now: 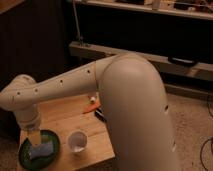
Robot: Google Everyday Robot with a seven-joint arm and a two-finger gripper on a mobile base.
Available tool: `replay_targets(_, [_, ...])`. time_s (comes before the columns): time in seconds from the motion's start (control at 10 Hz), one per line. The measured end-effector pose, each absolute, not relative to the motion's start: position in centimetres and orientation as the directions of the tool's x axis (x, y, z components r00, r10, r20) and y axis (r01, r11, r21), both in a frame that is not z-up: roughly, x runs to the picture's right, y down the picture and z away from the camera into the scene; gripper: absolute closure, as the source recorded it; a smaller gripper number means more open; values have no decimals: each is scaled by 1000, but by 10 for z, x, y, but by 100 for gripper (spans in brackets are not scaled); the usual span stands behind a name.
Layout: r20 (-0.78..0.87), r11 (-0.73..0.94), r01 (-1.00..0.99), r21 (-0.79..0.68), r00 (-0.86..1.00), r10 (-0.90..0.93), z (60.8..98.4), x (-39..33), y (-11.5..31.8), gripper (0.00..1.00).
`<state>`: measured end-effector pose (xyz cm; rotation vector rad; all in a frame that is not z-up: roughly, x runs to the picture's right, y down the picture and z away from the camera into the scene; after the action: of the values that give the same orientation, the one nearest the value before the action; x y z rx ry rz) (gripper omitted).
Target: Place the white sponge in the ceramic cup
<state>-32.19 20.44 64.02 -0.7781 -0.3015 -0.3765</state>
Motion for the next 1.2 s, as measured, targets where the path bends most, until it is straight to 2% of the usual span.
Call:
replay_targets(0.3, [431,673,479,-563,865,-256,662,-326,238,35])
replay_targets(0.6, [472,701,490,-519,848,-244,674,-326,248,35])
replay_targets(1.0, [510,707,386,-592,859,-42,707,-317,256,35])
replay_targets(1.2, [516,690,378,-617,857,-8,711,-318,267,35])
